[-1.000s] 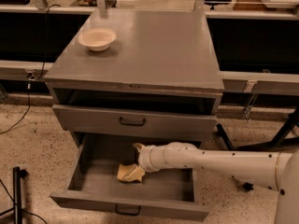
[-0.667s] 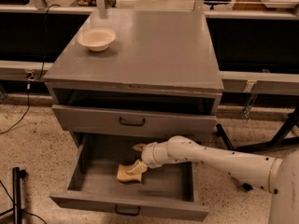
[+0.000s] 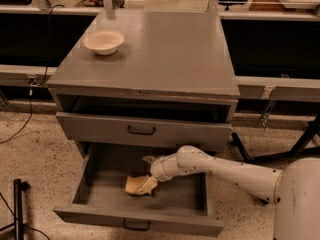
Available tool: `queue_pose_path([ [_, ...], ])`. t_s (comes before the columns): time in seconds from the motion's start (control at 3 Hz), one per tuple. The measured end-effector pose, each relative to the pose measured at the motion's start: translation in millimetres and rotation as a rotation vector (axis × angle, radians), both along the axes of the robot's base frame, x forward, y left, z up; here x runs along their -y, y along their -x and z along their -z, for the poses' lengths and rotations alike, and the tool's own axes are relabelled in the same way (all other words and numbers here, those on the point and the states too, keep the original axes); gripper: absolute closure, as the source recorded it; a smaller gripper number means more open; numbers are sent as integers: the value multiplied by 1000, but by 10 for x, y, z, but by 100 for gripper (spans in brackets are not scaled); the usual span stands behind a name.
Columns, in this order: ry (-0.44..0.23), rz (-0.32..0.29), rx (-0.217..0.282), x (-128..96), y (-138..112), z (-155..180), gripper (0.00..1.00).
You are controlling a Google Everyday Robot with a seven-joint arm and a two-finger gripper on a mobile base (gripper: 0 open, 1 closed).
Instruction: Pick sponge from middle drawer and place on counter
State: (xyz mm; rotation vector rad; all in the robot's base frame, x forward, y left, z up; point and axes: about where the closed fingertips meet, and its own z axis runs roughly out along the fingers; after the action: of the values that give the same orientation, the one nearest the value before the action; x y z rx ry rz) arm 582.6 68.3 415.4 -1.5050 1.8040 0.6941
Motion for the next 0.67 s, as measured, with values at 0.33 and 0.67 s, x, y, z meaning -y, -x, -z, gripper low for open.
queue_pose_path([
  [0.33,-1,0,-7,-15,18,19,0],
  [0.67,-10,-1,-62,5,180,235,0],
])
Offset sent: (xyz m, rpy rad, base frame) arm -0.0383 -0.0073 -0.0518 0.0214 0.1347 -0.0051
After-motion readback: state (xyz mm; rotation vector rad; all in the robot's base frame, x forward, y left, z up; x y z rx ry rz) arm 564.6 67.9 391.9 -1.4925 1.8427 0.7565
